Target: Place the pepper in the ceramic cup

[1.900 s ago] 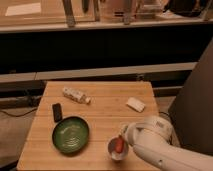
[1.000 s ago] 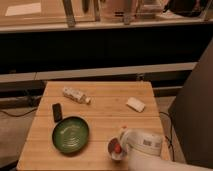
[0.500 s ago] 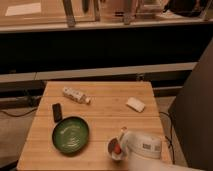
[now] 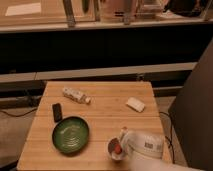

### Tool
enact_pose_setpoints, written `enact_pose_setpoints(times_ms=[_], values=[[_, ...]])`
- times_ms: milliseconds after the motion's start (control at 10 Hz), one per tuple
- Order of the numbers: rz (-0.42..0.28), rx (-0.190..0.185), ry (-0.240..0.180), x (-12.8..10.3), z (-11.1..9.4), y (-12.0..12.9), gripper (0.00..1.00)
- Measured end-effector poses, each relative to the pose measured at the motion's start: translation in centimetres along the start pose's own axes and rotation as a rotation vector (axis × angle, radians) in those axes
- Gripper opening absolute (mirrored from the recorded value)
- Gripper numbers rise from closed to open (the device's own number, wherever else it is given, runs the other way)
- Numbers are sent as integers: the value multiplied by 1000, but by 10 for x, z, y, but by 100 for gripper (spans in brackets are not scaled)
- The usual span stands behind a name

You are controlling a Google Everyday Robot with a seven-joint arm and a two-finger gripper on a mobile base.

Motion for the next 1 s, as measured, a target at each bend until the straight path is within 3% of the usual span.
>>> enact_pose_setpoints(times_ms=[200,300,1000], values=[[1,-4,23,-1,-1,1,72],[1,-4,24,-1,-1,2,78],[2,-2,22,-2,-2,2,80]])
